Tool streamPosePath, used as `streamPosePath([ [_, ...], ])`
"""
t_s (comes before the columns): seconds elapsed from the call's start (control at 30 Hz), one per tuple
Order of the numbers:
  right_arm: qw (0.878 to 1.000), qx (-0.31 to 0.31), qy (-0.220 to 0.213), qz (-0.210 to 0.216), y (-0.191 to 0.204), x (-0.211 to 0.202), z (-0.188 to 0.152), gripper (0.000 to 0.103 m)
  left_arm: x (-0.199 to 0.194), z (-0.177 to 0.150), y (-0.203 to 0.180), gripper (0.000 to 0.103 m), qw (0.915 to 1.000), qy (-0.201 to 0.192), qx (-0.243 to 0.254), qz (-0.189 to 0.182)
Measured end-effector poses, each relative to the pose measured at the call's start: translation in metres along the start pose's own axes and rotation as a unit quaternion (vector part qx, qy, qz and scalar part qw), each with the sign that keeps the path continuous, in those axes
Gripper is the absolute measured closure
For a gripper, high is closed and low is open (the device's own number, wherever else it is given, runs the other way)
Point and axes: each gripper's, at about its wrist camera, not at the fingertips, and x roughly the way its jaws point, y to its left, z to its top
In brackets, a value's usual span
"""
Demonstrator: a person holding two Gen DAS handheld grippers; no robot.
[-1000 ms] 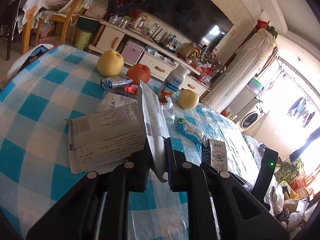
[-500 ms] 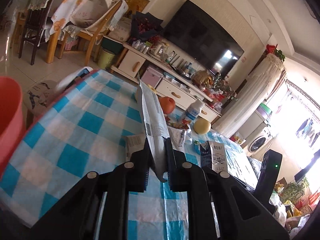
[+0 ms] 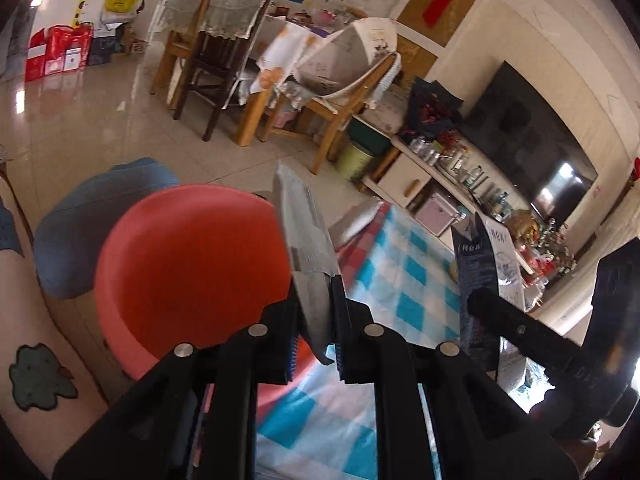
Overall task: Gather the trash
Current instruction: 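Carry the envelope and milk carton to the pink bucket and release both, then return both tools to the table toward the remaining wrappers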
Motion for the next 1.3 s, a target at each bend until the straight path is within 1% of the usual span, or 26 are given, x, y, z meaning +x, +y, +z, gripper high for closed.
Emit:
streamPosePath([
  [0.13, 0.999, -0.027, 0.024, 0.033, 0.054, 0.052, 0.018, 0.033, 0.009, 0.011, 0.036, 0.084, 0.9997, 0.006, -0.013, 0.020],
  [0.2, 0.998, -0.031, 0.037, 0.042, 0.069, 0.078, 0.023, 0.033, 0.012, 0.015, 0.048, 0.084, 0.9995, 0.005, -0.019, 0.025],
  [0.23, 0.998, -0.034, 0.043, 0.042, 0.077, 0.091, 0.024, 0.033, 0.014, 0.016, 0.052, 0.087, 0.9993, 0.006, -0.020, 0.032],
  [0.27, 0.997, -0.034, 0.049, 0.044, 0.082, 0.103, 0.024, 0.033, 0.017, 0.017, 0.056, 0.087, 0.9991, 0.009, -0.016, 0.039],
  [0.37, 0.996, -0.039, 0.065, 0.047, 0.087, 0.130, 0.020, 0.033, 0.027, 0.015, 0.068, 0.087, 0.9980, 0.023, -0.024, 0.053],
  [0.4, 0.996, -0.040, 0.071, 0.046, 0.075, 0.138, 0.019, 0.033, 0.032, 0.013, 0.072, 0.087, 0.9976, 0.030, -0.027, 0.056],
  [0.47, 0.993, -0.037, 0.087, 0.064, 0.075, 0.155, 0.016, 0.033, 0.037, 0.011, 0.076, 0.087, 0.9975, 0.035, -0.027, 0.056],
  [0.5, 0.992, -0.038, 0.093, 0.071, 0.074, 0.161, 0.012, 0.032, 0.039, 0.010, 0.076, 0.087, 0.9974, 0.036, -0.020, 0.059],
  [0.53, 0.993, -0.041, 0.094, 0.064, 0.070, 0.170, 0.012, 0.031, 0.040, 0.010, 0.074, 0.083, 0.9971, 0.034, -0.008, 0.067],
  [0.57, 0.993, -0.046, 0.097, 0.056, 0.069, 0.174, 0.009, 0.022, 0.039, 0.010, 0.071, 0.072, 0.9966, 0.031, 0.004, 0.076],
  [0.6, 0.992, -0.046, 0.100, 0.054, 0.069, 0.177, 0.007, 0.018, 0.040, 0.009, 0.068, 0.064, 0.9963, 0.028, 0.012, 0.080],
  [0.63, 0.993, -0.044, 0.097, 0.055, 0.068, 0.176, 0.005, 0.013, 0.039, 0.008, 0.066, 0.052, 0.9960, 0.021, 0.020, 0.084],
  [0.67, 0.994, -0.041, 0.091, 0.055, 0.065, 0.173, 0.004, 0.013, 0.036, 0.006, 0.062, 0.045, 0.9952, 0.013, 0.030, 0.093],
  [0.77, 0.996, -0.034, 0.068, 0.049, 0.050, 0.157, 0.000, 0.013, 0.028, 0.000, 0.051, 0.037, 0.9926, 0.000, 0.057, 0.107],
  [0.83, 0.997, -0.030, 0.052, 0.041, 0.041, 0.142, -0.003, 0.013, 0.020, -0.003, 0.040, 0.033, 0.9895, -0.015, 0.084, 0.116],
  [0.93, 0.999, -0.028, 0.032, 0.022, 0.026, 0.116, -0.010, 0.013, 0.004, -0.008, 0.021, 0.024, 0.9853, -0.045, 0.128, 0.104],
  [0.97, 0.999, -0.030, 0.027, 0.014, 0.021, 0.107, -0.013, 0.013, -0.003, -0.010, 0.014, 0.020, 0.9835, -0.061, 0.140, 0.098],
  [1.03, 0.999, -0.035, 0.016, -0.007, 0.010, 0.089, -0.020, 0.013, -0.014, -0.013, 0.002, 0.019, 0.9822, -0.080, 0.149, 0.080],
  [1.1, 0.999, -0.040, 0.008, -0.027, -0.001, 0.072, -0.027, 0.013, -0.020, -0.014, -0.012, 0.019, 0.9827, -0.080, 0.156, 0.059],
  [1.2, 0.997, -0.043, -0.009, -0.058, -0.022, 0.042, -0.039, 0.013, -0.025, -0.017, -0.034, 0.019, 0.9809, -0.067, 0.175, 0.053],
  [1.3, 0.995, -0.049, -0.026, -0.087, -0.043, 0.012, -0.050, 0.011, -0.029, -0.023, -0.060, 0.018, 0.9790, -0.048, 0.189, 0.059],
])
